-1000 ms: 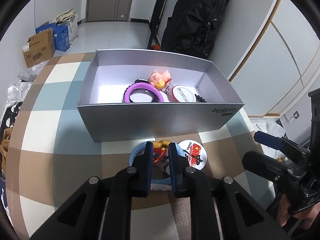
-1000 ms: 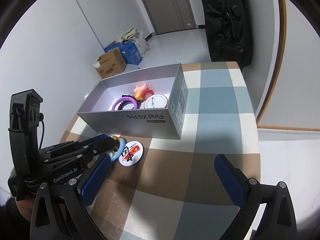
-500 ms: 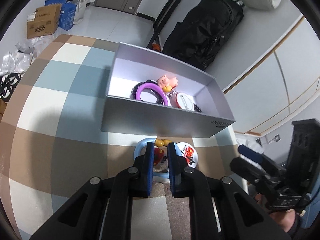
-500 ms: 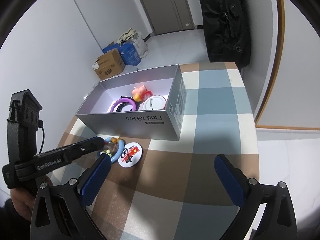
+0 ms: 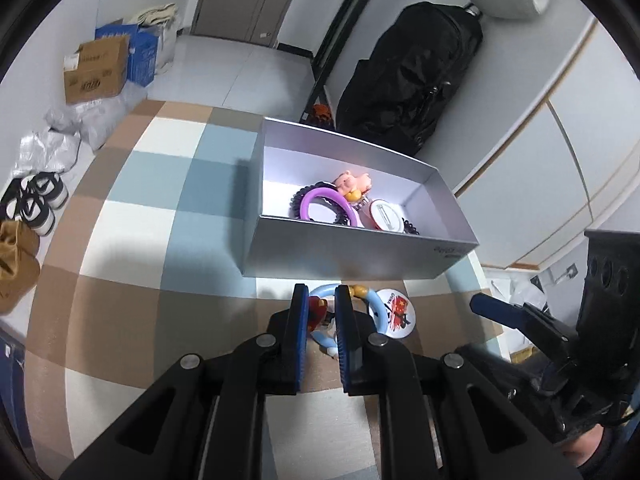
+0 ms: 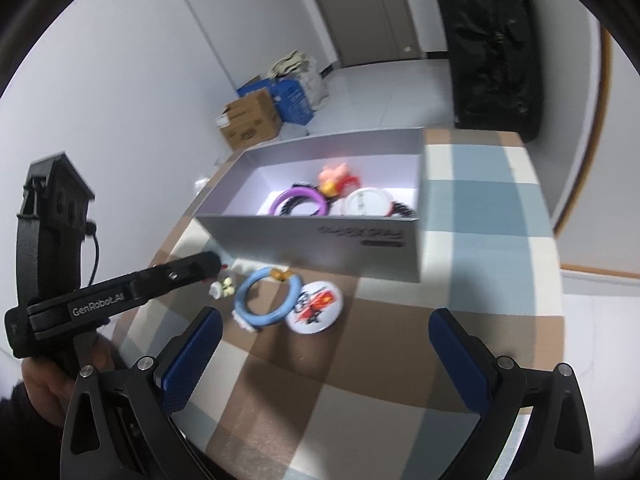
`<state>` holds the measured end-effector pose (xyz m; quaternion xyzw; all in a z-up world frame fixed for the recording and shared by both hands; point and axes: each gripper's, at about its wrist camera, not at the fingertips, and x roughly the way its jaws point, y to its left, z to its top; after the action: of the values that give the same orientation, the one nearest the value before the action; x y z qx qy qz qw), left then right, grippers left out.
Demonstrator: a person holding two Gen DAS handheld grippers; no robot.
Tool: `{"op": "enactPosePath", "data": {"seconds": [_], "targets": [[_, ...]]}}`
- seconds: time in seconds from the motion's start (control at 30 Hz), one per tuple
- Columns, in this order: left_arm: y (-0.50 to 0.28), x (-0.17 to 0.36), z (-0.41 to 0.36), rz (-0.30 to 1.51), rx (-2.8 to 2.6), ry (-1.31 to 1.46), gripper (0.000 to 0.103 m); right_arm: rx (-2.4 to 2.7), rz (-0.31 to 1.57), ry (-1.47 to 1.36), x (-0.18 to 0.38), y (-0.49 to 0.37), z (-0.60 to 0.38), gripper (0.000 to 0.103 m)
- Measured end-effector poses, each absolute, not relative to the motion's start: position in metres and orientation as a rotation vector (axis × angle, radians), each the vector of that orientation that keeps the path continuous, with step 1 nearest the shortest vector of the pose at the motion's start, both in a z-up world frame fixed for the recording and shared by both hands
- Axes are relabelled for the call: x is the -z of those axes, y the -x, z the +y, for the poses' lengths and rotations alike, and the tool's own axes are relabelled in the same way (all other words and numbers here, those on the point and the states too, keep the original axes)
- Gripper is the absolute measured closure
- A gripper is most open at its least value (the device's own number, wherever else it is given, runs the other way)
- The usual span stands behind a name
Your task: Organize jewelry
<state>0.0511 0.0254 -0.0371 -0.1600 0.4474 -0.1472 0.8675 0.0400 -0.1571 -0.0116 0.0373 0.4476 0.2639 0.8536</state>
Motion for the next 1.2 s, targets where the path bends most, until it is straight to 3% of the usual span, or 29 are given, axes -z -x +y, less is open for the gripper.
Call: {"op": "enactPosePath", "data": {"seconds": [0.13, 0.3, 0.37, 0.43, 0.5, 0.57, 0.73, 1.03, 1.2], "targets": [[-0.051, 0.043, 0.034, 0.964, 0.416, 0.445, 0.095, -0.662, 0.944, -0.062, 0.012, -0.033, -0.139, 0.001], [-0.052, 0.049, 0.034, 1.000, 0.424, 0.450, 0.095, -0.708, 0.952, -0.009, 0.017, -0.026, -0.120, 0.024], [-0.052, 0.049, 0.030, 1.006, 0.441, 0.442, 0.095, -0.713, 0.955, -0.008, 0.018, -0.026, -0.116, 0.042], [-0.051, 0.048, 0.027, 1.009, 0.452, 0.427, 0.095, -0.720, 0.958, -0.026, 0.019, -0.027, -0.117, 0.045], [-0.051, 0.049, 0.022, 1.017, 0.439, 0.386, 0.095, -0.728, 0.972, -0.033, 0.023, -0.029, -0.116, 0.056], [-0.049, 0.048, 0.022, 1.011, 0.436, 0.373, 0.095, -0.725, 0.987, -0.034, 0.025, -0.030, -0.115, 0.076], [-0.050, 0.045, 0.025, 0.983, 0.416, 0.370, 0.095, -0.748, 1.005, -0.064, 0.025, -0.032, -0.119, 0.099], [-0.047, 0.036, 0.031, 0.935, 0.392, 0.371, 0.095, -0.672, 1.036, -0.115, 0.028, -0.042, -0.142, 0.103], [-0.044, 0.033, 0.038, 0.922, 0.383, 0.396, 0.095, -0.666, 1.034, -0.079, 0.025, -0.039, -0.146, 0.093]]}}
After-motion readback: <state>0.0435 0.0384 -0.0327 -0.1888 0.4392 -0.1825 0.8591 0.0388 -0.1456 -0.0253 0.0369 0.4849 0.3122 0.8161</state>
